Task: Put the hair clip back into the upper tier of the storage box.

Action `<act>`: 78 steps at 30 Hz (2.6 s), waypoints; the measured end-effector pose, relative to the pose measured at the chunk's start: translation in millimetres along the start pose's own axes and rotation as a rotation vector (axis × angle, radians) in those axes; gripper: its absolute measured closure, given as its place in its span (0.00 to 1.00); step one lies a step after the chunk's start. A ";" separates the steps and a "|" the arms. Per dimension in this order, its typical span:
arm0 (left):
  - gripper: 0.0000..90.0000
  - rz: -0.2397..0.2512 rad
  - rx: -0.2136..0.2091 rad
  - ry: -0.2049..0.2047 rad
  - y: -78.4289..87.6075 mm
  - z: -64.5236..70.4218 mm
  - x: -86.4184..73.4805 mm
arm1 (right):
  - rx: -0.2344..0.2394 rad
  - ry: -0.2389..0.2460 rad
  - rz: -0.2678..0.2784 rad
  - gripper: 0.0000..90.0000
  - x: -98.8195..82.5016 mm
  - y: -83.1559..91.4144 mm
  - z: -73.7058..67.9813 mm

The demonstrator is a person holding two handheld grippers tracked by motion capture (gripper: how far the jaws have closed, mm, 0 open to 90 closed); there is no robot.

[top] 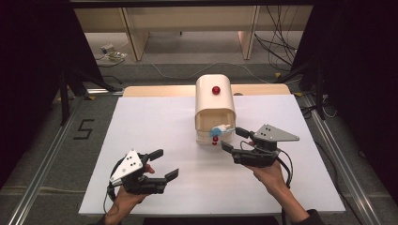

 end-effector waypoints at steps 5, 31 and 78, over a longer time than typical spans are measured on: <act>0.16 -0.001 0.000 0.001 -0.1 0.2 -0.2 | 0.012 0.005 0.012 0.29 -3.8 3.8 1.9; 0.16 -0.005 -0.004 0.003 -0.5 0.5 -0.6 | -0.018 0.004 0.023 0.22 -20.3 18.4 15.4; 0.16 -0.021 -0.015 0.008 -2.3 1.4 -2.8 | -0.055 -0.002 0.016 0.22 -48.1 37.9 27.7</act>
Point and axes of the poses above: each handheld gripper's, and its own axes: y roughly backward along the jaws, x roughly out of its top, z roughly to its right, the point moved 8 cm from there along -y, roughly forward along the jaws, and after that the axes turned 13 degrees about -x, right-handed, at the moved point
